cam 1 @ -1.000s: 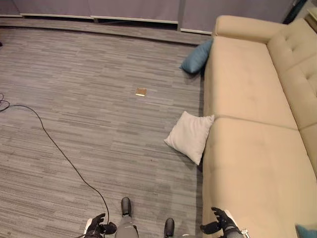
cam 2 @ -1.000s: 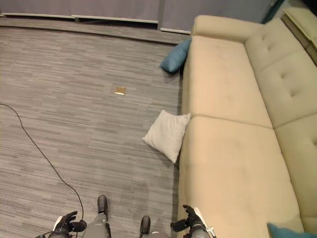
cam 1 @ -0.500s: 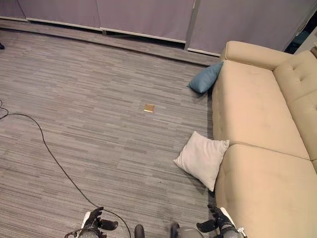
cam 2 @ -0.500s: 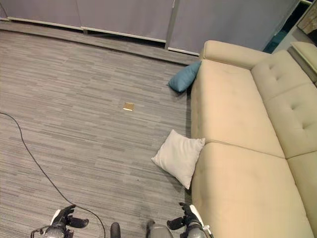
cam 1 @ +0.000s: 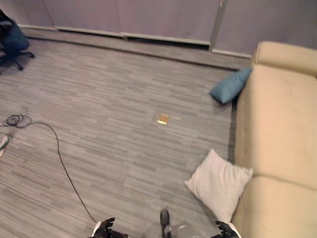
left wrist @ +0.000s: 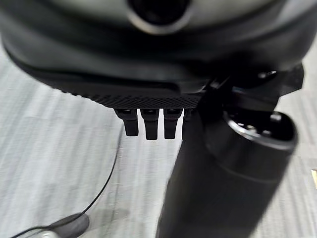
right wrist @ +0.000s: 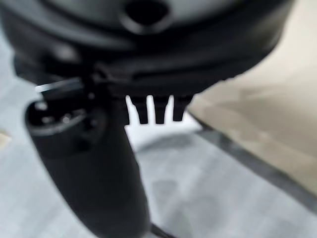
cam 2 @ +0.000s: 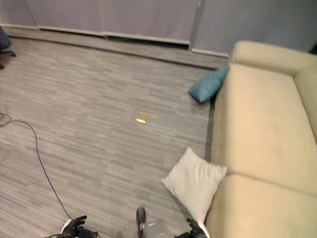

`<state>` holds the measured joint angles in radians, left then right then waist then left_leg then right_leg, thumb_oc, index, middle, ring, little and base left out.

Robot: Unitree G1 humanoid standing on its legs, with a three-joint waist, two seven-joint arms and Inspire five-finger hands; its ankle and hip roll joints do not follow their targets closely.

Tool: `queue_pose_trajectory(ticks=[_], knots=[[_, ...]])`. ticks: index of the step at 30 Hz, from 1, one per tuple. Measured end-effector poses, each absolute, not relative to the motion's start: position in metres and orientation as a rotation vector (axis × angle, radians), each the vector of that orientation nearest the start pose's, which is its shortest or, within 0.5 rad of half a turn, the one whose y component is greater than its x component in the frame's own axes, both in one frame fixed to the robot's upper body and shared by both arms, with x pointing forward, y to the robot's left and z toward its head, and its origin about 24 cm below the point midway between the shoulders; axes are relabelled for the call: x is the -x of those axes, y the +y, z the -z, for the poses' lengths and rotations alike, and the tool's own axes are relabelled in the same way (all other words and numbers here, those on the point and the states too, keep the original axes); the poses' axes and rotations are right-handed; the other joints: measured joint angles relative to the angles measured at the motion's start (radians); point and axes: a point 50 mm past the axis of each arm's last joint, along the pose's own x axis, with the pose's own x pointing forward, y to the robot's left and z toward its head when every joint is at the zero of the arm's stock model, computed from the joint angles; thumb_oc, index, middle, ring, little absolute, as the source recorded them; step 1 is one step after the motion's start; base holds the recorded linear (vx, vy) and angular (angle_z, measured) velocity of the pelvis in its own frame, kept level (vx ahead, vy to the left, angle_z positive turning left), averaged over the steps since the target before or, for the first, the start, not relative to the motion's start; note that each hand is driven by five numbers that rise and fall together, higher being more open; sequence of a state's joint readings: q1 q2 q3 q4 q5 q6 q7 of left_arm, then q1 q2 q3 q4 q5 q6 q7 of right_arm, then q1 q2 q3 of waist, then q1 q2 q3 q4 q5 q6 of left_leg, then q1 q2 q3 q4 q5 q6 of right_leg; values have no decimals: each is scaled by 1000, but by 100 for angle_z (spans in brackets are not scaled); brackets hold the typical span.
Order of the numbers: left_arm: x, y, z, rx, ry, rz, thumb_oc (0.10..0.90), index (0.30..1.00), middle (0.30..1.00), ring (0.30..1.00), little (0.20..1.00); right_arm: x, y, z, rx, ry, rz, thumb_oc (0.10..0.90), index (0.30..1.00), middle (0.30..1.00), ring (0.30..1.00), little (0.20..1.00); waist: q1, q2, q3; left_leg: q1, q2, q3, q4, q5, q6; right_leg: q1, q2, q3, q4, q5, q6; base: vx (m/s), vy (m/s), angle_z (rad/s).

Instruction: Pick up all the scattered cushions and arrange them neatly on the sofa.

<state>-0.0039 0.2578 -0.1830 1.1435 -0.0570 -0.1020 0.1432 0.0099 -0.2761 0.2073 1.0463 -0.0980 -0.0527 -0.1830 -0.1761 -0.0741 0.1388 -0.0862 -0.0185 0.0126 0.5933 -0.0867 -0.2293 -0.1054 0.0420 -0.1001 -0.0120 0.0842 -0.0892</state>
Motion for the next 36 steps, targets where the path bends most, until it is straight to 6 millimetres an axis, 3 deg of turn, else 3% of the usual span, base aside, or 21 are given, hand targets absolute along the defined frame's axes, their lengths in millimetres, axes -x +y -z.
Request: queue_pose_trajectory(ticks=[2, 5, 6, 7, 8, 9, 11, 15, 18, 19, 20, 22, 23, 24, 26, 27, 29, 30, 32, 35, 36], knots=[[-124, 238, 146, -359, 1009, -131, 800, 900, 900, 900, 900, -145, -236, 136, 538, 929, 64, 800, 900, 900, 900, 900, 29, -23, 4, -118, 15, 19, 95, -19, 39, 32, 6, 44, -36, 1, 13, 196, 21, -69], [-125, 238, 146, -360, 1002, -126, 800, 900, 900, 900, 900, -153, -233, 134, 535, 911, 65, 800, 900, 900, 900, 900, 31, -38, 9, -174, 27, 39, -8, -23, 59, 72, 11, 50, -45, -26, 31, 226, 93, -32], [-133, 233, 143, -367, 968, -99, 800, 900, 900, 900, 900, -145, -234, 138, 533, 949, 73, 800, 900, 900, 900, 900, 42, -38, 6, -174, 40, 22, -204, -5, 78, 69, 18, 50, -24, -78, 94, 380, 234, -43], [-134, 232, 142, -367, 960, -93, 800, 900, 900, 900, 900, -143, -234, 139, 533, 962, 72, 800, 900, 900, 900, 900, 57, -39, 8, -174, 40, 2, -290, 14, 79, 63, 25, 64, 0, -85, 105, 389, 228, -120], [-133, 230, 143, -367, 967, -79, 800, 900, 900, 900, 900, -136, -236, 143, 550, 1000, 64, 800, 900, 900, 900, 900, 90, -29, 3, -130, 36, -112, -552, 66, 86, 77, 65, 165, -1, -63, 82, 395, 222, -159], [-130, 233, 144, -364, 982, -91, 800, 900, 900, 900, 900, -144, -235, 140, 551, 981, 63, 800, 900, 900, 900, 900, 93, -22, 10, -133, 42, -160, -612, 110, 96, 100, 84, 217, -23, -55, 69, 281, 164, -169], [-127, 237, 146, -328, 1006, -134, 800, 900, 900, 900, 900, -147, -235, 139, 551, 976, 64, 800, 900, 900, 900, 900, 86, -16, 15, -150, 35, -193, -601, 140, 98, 151, 101, 258, -52, -60, 65, 283, 226, -107], [-126, 237, 147, -334, 1025, -128, 800, 900, 900, 900, 900, -132, -238, 144, 546, 1014, 74, 800, 900, 900, 900, 900, 51, -25, 11, -120, -16, -109, -593, 174, 172, 233, 92, 271, -56, -82, 91, 174, 197, -65], [-120, 236, 150, -343, 1046, -115, 800, 900, 900, 900, 900, -123, -240, 146, 553, 1033, 65, 800, 900, 900, 900, 900, 39, 35, 4, -89, -10, -4, -582, 166, 298, 235, 145, 286, 40, -107, 122, 145, 178, -104], [-118, 236, 151, -346, 1056, -116, 800, 900, 900, 900, 900, -119, -239, 147, 552, 1040, 61, 800, 900, 900, 900, 900, 31, 53, 6, -59, 10, -13, -602, 208, 317, 227, 170, 287, 101, -129, 134, 118, 178, -114], [-116, 247, 149, -368, 1059, -134, 800, 900, 900, 900, 900, -117, -227, 150, 548, 1036, 10, 800, 900, 900, 900, 900, 34, 40, 6, 8, 16, 11, -646, 210, 330, 120, 150, 233, 357, -226, 168, 159, 189, -118], [-122, 247, 147, -366, 1039, -140, 800, 900, 900, 900, 900, -123, -226, 147, 551, 1009, -4, 800, 900, 900, 900, 900, 52, 36, 4, 33, 2, 68, -671, 197, 347, 31, 35, 86, 490, -289, 150, 157, 127, -103], [-128, 246, 144, -361, 1016, -141, 800, 900, 900, 900, 900, -128, -225, 145, 550, 986, -5, 800, 900, 900, 900, 900, 50, 32, 5, 35, -9, 93, -671, 188, 358, -6, -33, 32, 510, -304, 164, 131, 75, -81], [-137, 246, 141, -359, 986, -145, 800, 900, 900, 900, 900, -135, -219, 142, 541, 956, -16, 800, 900, 900, 900, 900, 57, 34, 7, 48, -21, 117, -681, 186, 345, -51, -131, -8, 446, -325, 194, 167, 72, -83], [-126, 257, 142, -359, 1012, -190, 800, 900, 900, 900, 900, -140, -213, 141, 547, 936, -41, 800, 900, 900, 900, 900, 71, 16, 11, 110, -3, 214, -683, 145, 291, -75, -132, -73, 345, -304, 217, 216, 56, -114], [-114, 266, 142, -381, 1044, -210, 800, 900, 900, 900, 900, -145, -207, 141, 548, 916, -65, 800, 900, 900, 900, 900, 101, -9, -7, 118, -4, 268, -682, 130, 280, -107, -134, -131, 336, -279, 205, 267, 3, -123], [-108, 272, 142, -383, 1058, -230, 800, 900, 900, 900, 900, -151, -203, 138, 541, 883, -67, 800, 900, 900, 900, 900, 92, -29, -16, 131, -9, 285, -668, 78, 264, -156, -151, -207, 330, -266, 198, 146, -17, -76], [-101, 270, 145, -377, 1079, -230, 800, 900, 900, 900, 900, -156, -203, 137, 537, 880, -62, 800, 900, 900, 900, 900, 95, -27, -17, 144, -5, 315, -674, 74, 257, -177, -171, -289, 331, -262, 204, 135, -71, -56], [-94, 263, 149, -363, 1107, -214, 800, 900, 900, 900, 900, -145, -206, 140, 534, 911, -55, 800, 900, 900, 900, 900, 85, -20, -18, 167, -1, 307, -664, 69, 247, -156, -144, -266, 276, -169, 165, 229, -94, -9], [-95, 258, 150, -356, 1107, -183, 800, 900, 900, 900, 900, -129, -212, 145, 528, 963, -37, 800, 900, 900, 900, 900, 83, -24, -24, 167, 29, 274, -567, 39, 198, -96, -109, -236, 221, -133, 91, 158, -125, 24], [-96, 258, 150, -355, 1106, -182, 800, 900, 900, 900, 900, -128, -213, 146, 528, 967, -34, 800, 900, 900, 900, 900, 81, -23, -23, 162, 37, 273, -549, 31, 186, -90, -104, -233, 217, -140, 87, 128, -20, -54]])
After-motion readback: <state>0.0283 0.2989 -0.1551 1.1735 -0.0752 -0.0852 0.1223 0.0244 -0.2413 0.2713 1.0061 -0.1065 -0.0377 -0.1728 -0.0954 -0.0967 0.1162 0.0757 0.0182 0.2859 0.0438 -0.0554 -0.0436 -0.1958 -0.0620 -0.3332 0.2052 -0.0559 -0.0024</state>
